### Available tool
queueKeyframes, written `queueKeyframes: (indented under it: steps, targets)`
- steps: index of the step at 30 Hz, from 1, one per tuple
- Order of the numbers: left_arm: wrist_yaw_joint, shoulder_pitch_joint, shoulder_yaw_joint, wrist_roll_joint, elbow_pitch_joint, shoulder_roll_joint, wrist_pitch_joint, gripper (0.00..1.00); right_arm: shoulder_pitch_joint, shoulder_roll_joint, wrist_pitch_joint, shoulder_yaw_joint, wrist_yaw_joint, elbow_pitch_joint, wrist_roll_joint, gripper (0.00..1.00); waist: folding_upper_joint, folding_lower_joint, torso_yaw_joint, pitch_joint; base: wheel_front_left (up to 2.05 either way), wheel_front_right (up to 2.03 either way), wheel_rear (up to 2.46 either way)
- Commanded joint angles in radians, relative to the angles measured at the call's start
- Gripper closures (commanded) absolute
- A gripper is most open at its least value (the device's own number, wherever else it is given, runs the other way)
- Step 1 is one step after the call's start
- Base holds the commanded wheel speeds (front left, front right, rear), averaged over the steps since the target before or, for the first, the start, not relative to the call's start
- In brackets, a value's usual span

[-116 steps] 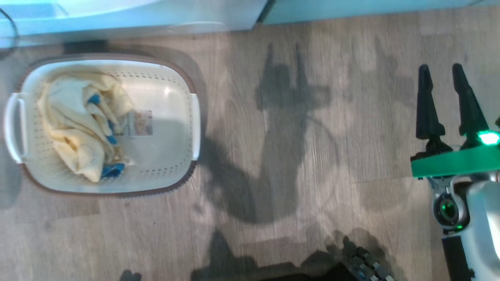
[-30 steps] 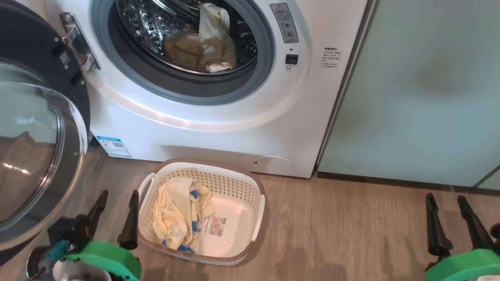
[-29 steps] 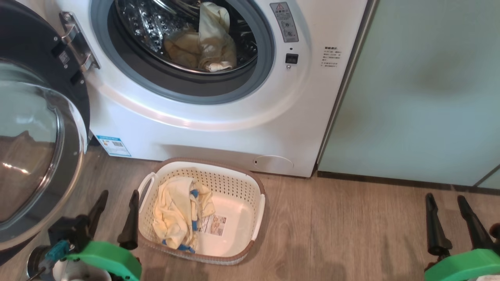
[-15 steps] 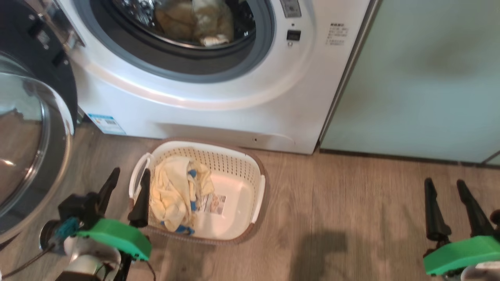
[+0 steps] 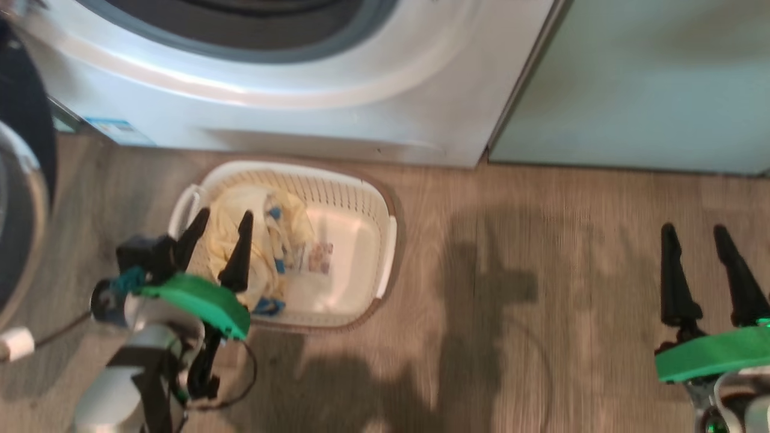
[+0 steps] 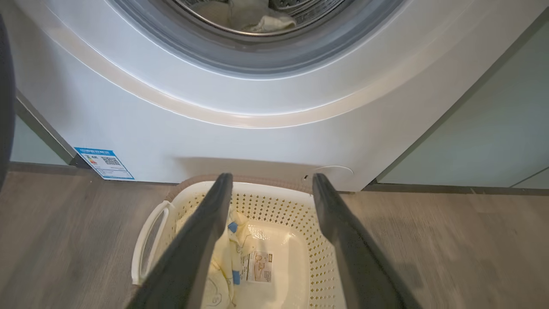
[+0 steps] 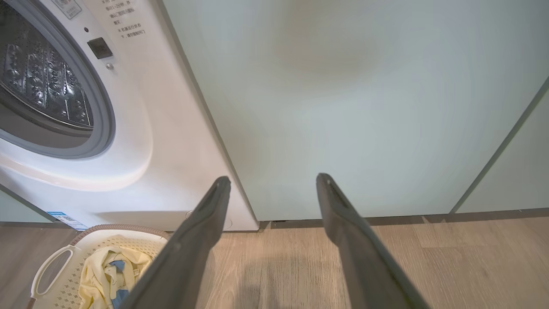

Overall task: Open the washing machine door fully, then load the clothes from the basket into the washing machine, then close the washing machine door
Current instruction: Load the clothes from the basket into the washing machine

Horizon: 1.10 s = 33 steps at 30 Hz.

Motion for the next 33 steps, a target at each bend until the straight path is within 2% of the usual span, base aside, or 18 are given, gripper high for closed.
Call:
queueKeyframes:
  steps: [1, 15, 25, 33]
  targets:
    - [-0.017, -0.064, 0.034, -0.006, 0.015, 0.018, -0.012, 0.00, -0.035, -0.010, -0.015, 0.026, -0.003, -0.037, 0.006, 0.00, 0.0000, -0.0002, -0.025, 0.070, 0.00, 0.00, 0.00]
    - [-0.151, -0.405, 0.028, -0.027, 0.414, 0.036, -0.009, 0.00, -0.141, -0.010, -0.069, 0.058, -0.003, -0.035, 0.024, 0.00, 0.0000, -0.0002, -0.081, 0.343, 0.00, 0.00, 0.00]
    - [-0.199, -0.594, -0.006, -0.051, 0.631, 0.058, 0.040, 0.00, -0.207, -0.010, -0.100, 0.084, -0.003, -0.011, 0.027, 0.00, 0.0000, -0.0002, -0.102, 0.475, 0.00, 0.00, 0.00]
    - [-0.209, -0.686, -0.060, -0.099, 0.731, 0.089, 0.115, 0.00, -0.229, -0.010, -0.112, 0.099, -0.003, -0.001, 0.031, 0.00, 0.0000, -0.0002, -0.131, 0.541, 0.00, 0.00, 0.00]
